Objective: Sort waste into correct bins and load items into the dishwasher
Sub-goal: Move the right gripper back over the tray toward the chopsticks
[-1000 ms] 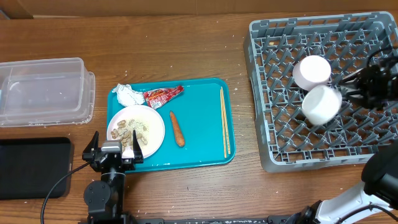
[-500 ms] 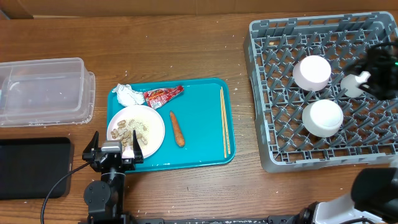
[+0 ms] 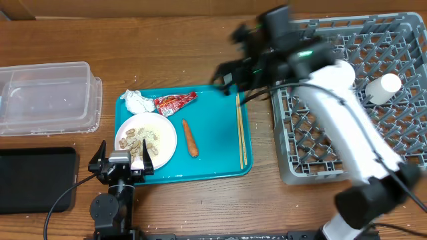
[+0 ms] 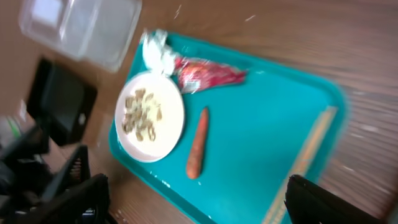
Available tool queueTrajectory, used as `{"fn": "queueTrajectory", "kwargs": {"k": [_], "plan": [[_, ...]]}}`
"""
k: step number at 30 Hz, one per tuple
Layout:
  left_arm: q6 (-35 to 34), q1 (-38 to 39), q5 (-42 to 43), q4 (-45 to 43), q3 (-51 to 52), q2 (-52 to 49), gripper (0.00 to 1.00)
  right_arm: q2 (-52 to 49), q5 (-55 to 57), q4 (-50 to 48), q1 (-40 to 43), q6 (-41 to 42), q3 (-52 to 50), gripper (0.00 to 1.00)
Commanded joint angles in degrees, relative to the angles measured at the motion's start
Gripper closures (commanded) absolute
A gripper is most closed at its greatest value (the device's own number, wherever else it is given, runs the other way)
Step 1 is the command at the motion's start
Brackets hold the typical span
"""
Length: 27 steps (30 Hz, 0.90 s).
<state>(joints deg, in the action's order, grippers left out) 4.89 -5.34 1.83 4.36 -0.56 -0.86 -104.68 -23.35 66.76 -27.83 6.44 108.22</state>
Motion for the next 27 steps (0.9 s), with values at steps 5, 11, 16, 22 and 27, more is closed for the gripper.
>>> {"fn": "queueTrajectory", "kwargs": {"k": [5,11,16,22,27], "plan": [[-0.2,-0.4,-0.3,0.0,0.3,0.6,0.0,-9.9,16.8,-2.4,-11.1,5.6,-1.1,0.08],[-0.2,-0.4,-0.3,0.0,0.3,0.6,0.0,-14.2,16.9,-3.9,-13.4,7.2,-1.1,0.08],[-0.2,-0.4,-0.3,0.0,0.3,0.6,0.0,-15.3,20.2,-5.0,-13.1,11.7,-1.1,0.05],[-0.2,-0.4,-0.3,0.0,0.3,0.6,0.0,-15.3,25.4,-7.3,-12.3,13.8,-1.1,0.0],[-0.2,-0.4,-0.3,0.0,0.3,0.6,0.0,-15.3,25.4,-10.1,-12.0,15.7,-1.1,0.0]]}}
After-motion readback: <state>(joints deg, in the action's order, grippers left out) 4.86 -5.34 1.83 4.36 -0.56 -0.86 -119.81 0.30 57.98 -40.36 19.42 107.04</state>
